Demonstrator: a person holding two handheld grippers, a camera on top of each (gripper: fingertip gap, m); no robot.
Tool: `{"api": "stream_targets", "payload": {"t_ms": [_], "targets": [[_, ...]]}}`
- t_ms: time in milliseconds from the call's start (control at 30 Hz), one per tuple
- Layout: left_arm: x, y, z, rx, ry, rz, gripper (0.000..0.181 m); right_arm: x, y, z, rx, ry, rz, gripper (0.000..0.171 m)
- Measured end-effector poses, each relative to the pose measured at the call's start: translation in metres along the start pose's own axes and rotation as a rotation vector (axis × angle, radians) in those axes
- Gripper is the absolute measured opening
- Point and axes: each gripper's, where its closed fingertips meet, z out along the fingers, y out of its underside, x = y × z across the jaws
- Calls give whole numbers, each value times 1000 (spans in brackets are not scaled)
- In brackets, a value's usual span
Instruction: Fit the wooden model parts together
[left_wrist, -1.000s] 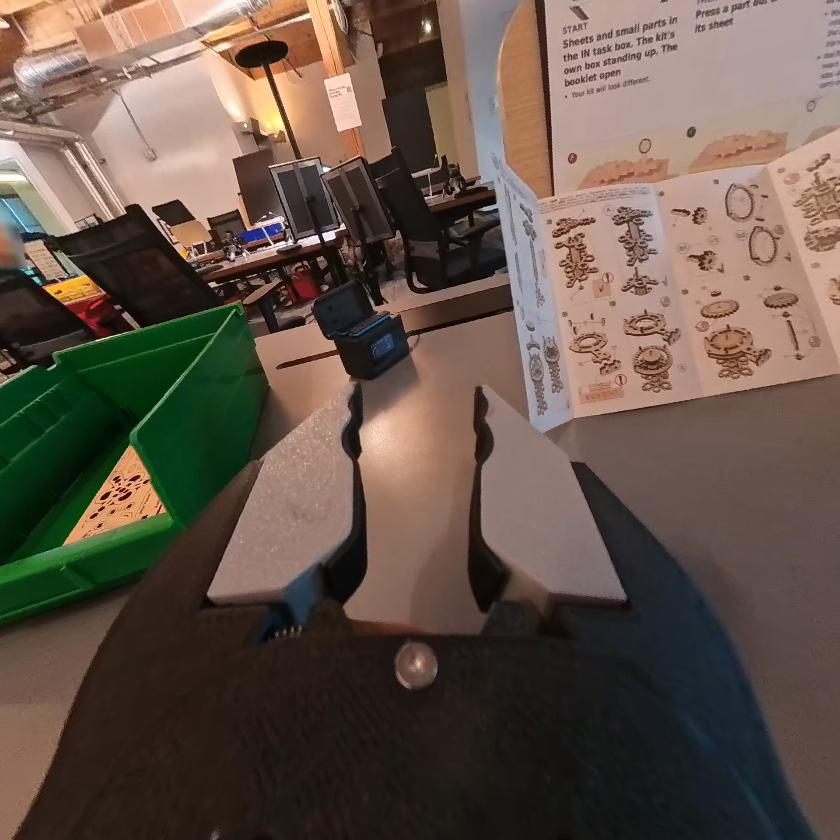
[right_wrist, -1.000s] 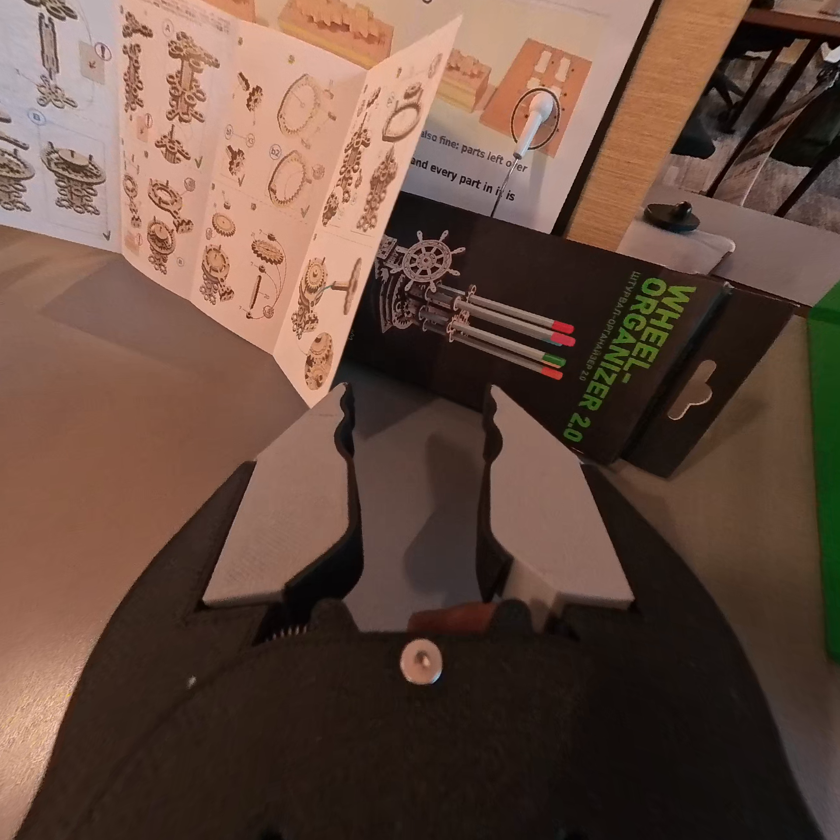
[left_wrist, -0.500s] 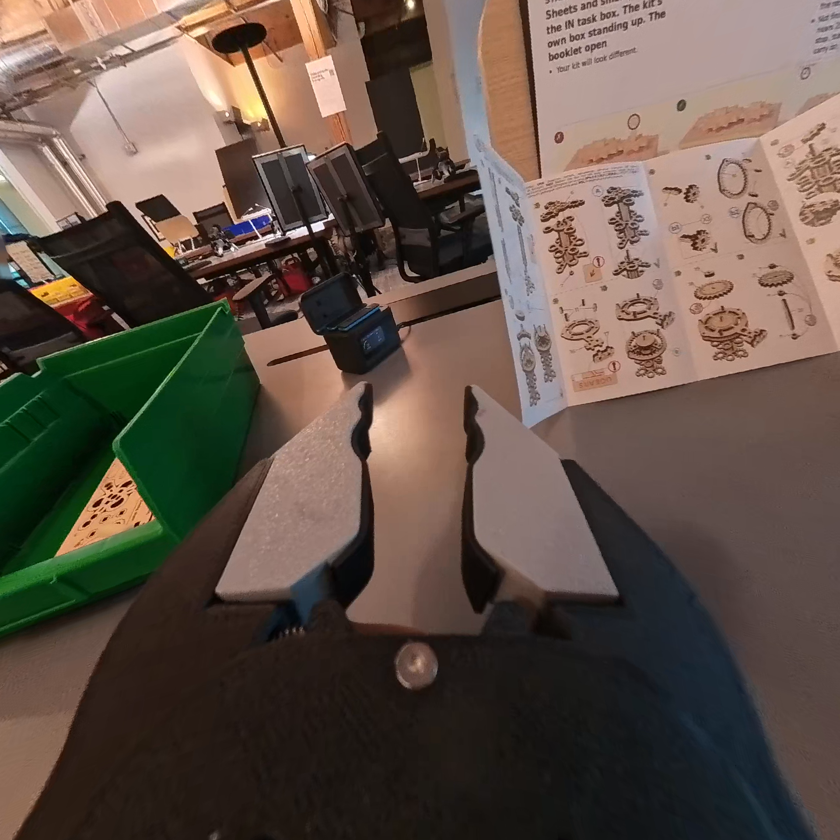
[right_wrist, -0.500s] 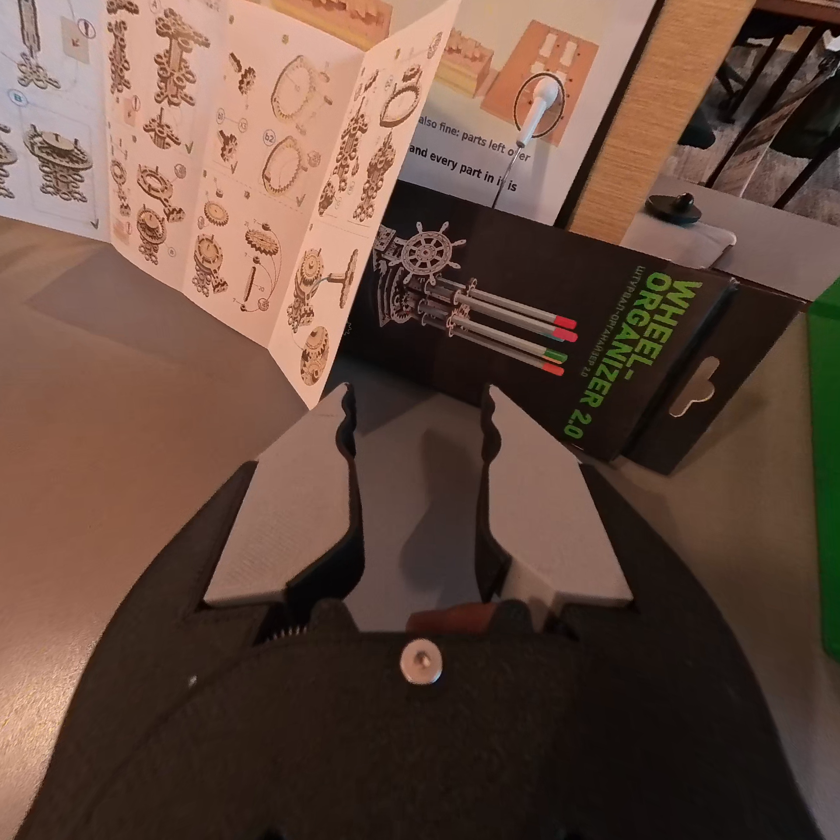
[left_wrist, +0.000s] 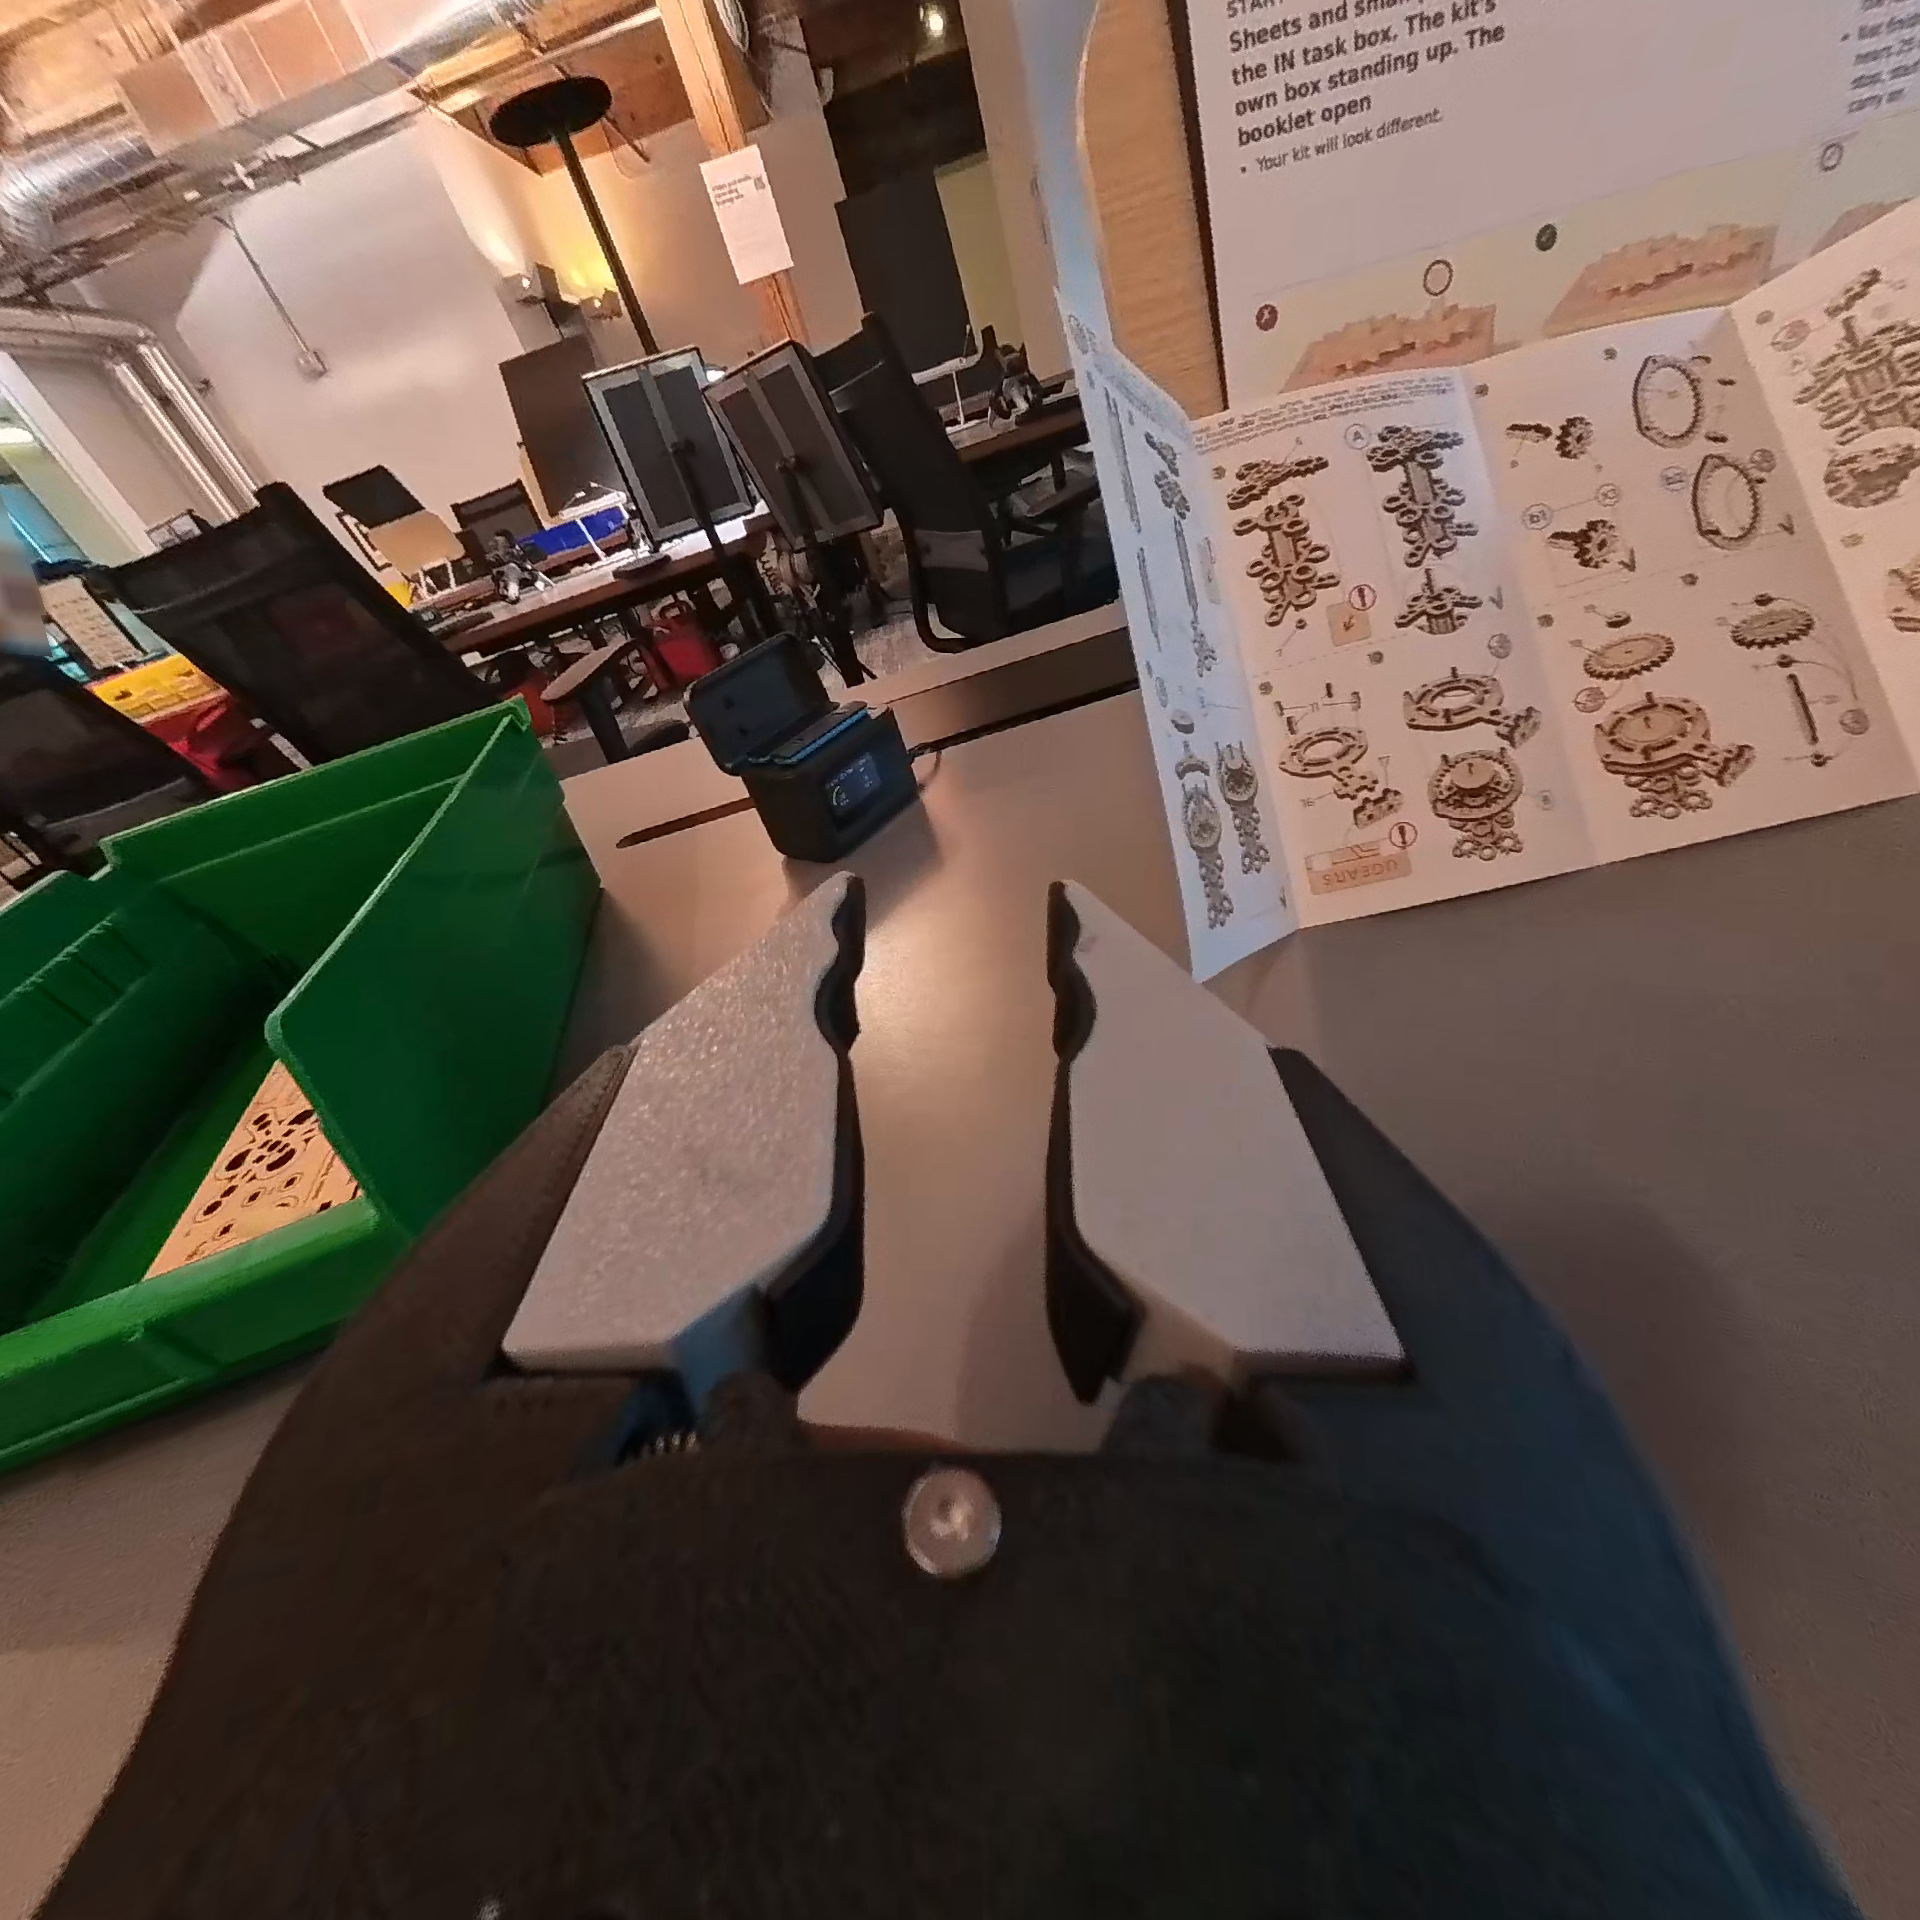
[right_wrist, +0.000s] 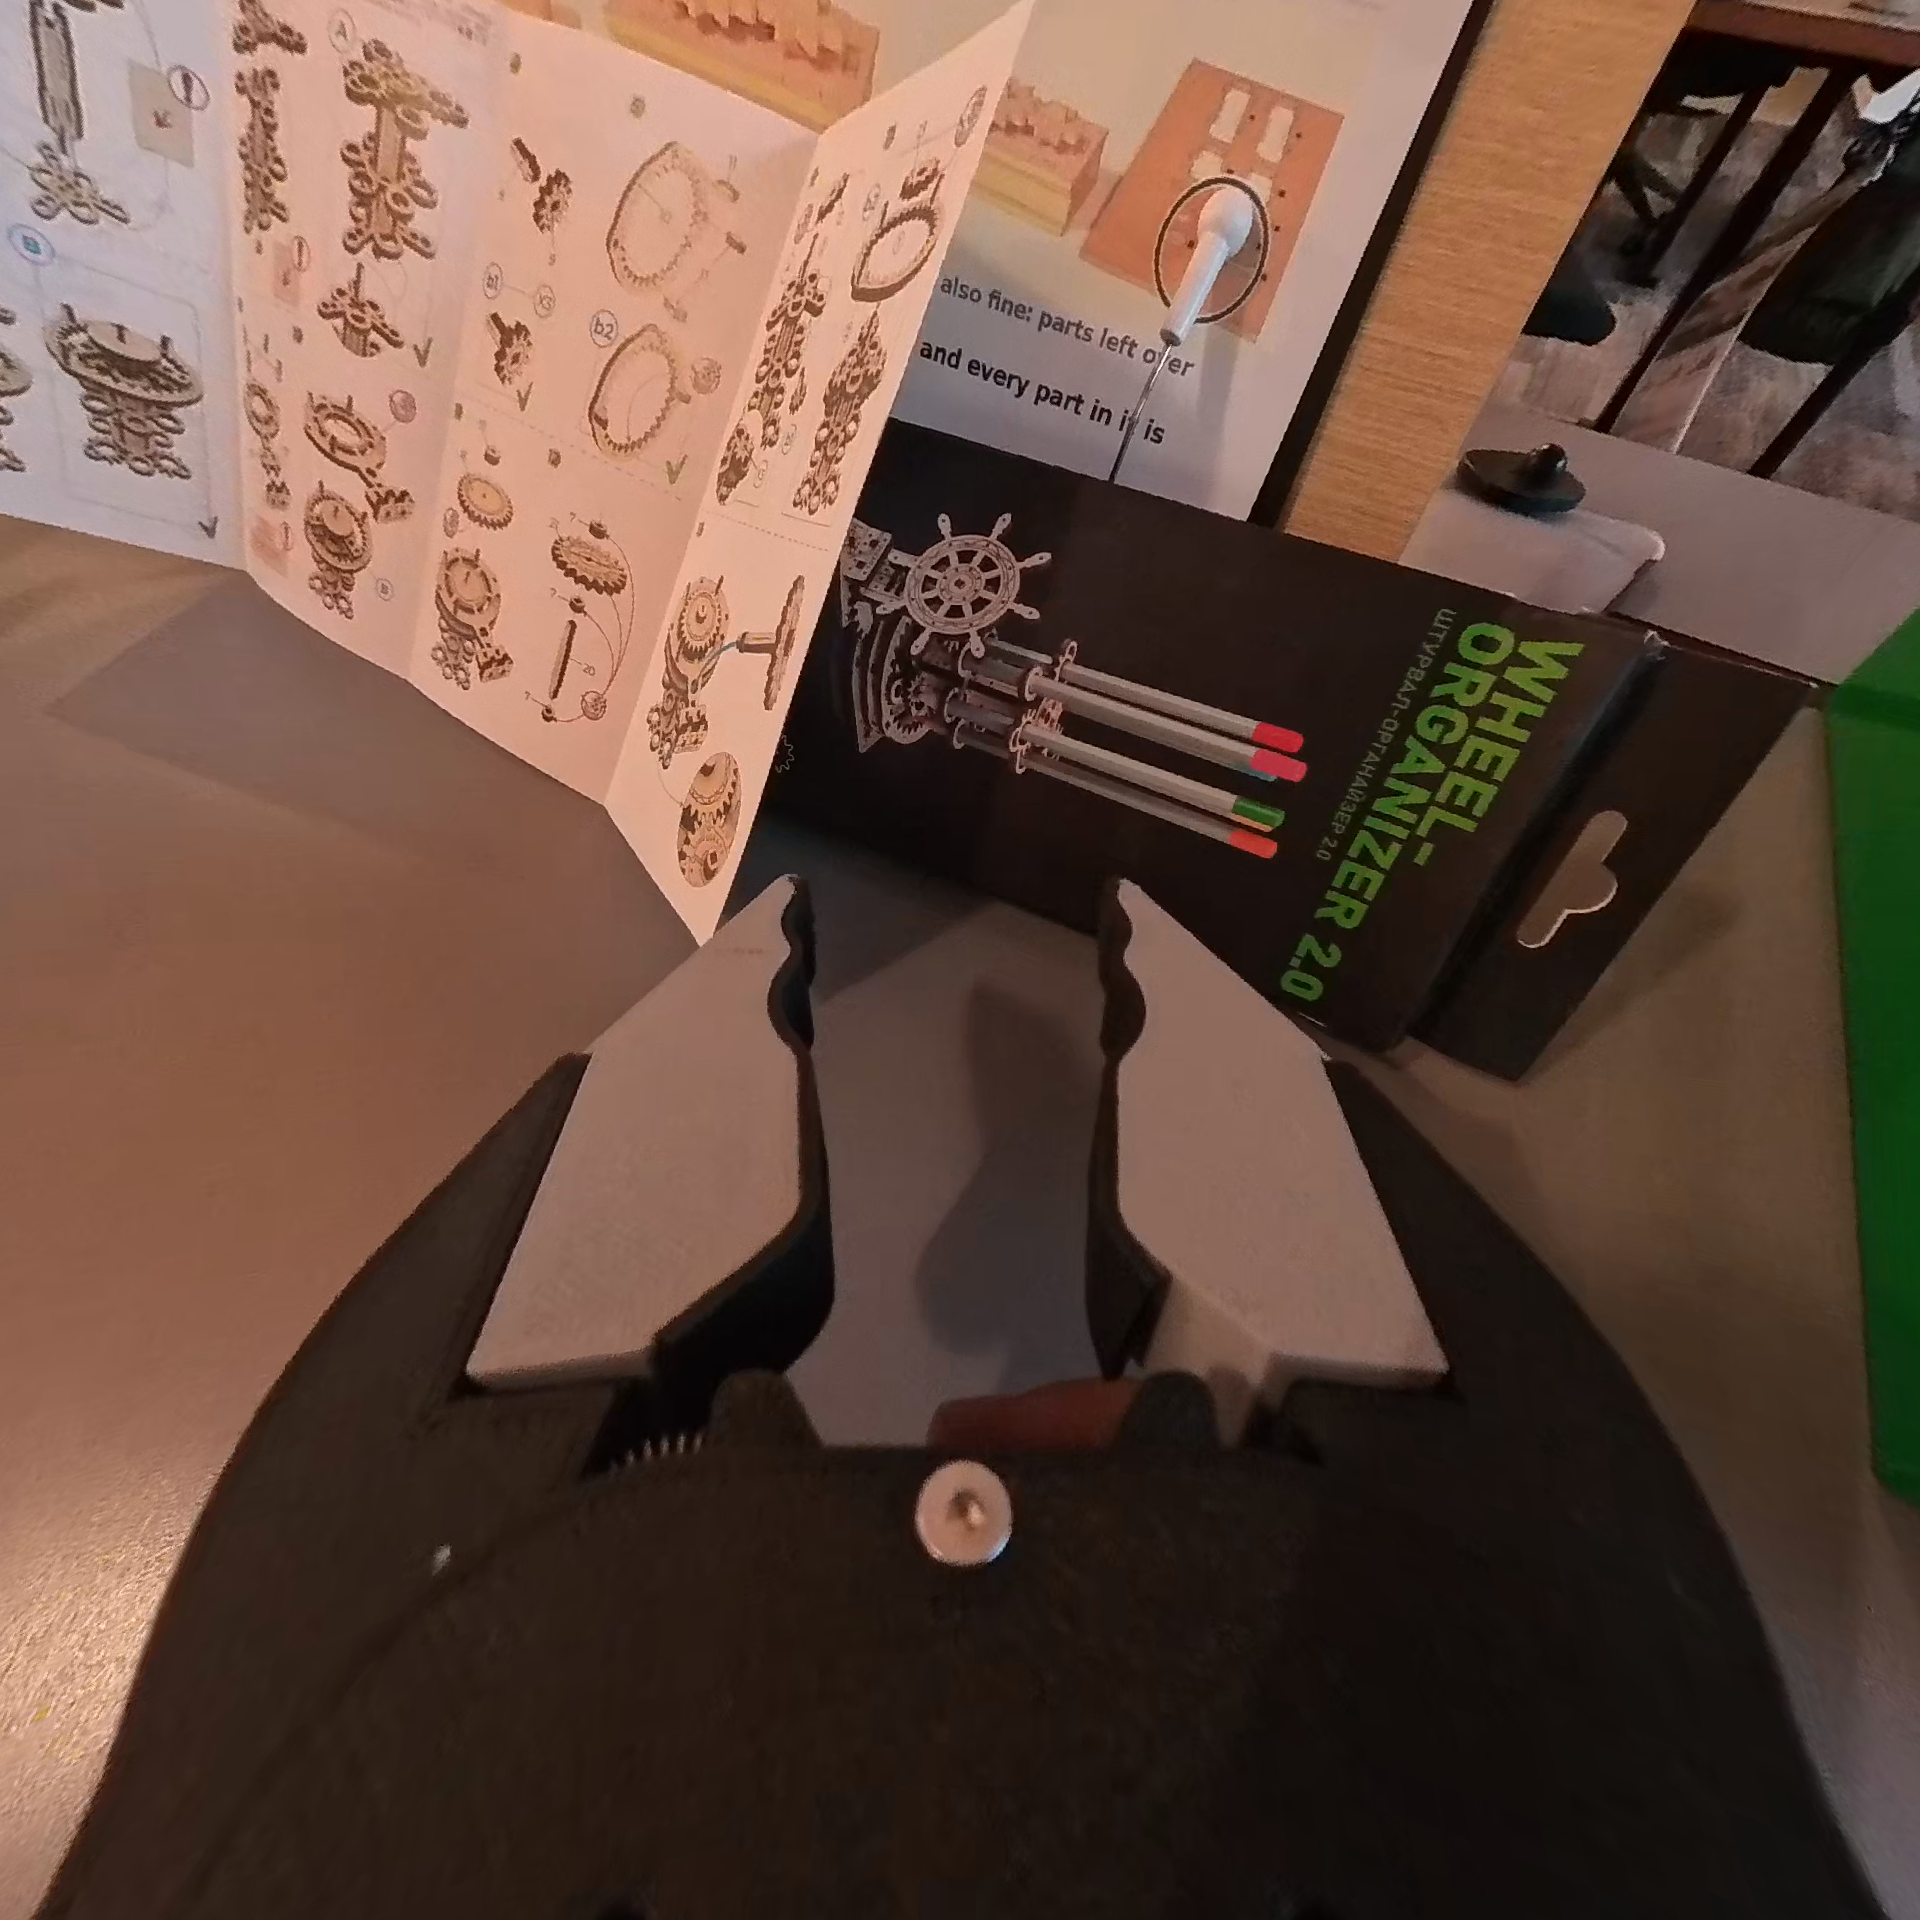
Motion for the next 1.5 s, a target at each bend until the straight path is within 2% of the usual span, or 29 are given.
{"api": "stream_targets", "payload": {"t_ms": [1133, 1500], "targets": [[-8, -3, -6, 34, -41, -28, 29, -3, 1, -1, -8, -2, -8, 55], [-78, 8, -24, 29, -346, -112, 45, -3, 2, -2, -10, -5, -3, 56]]}}
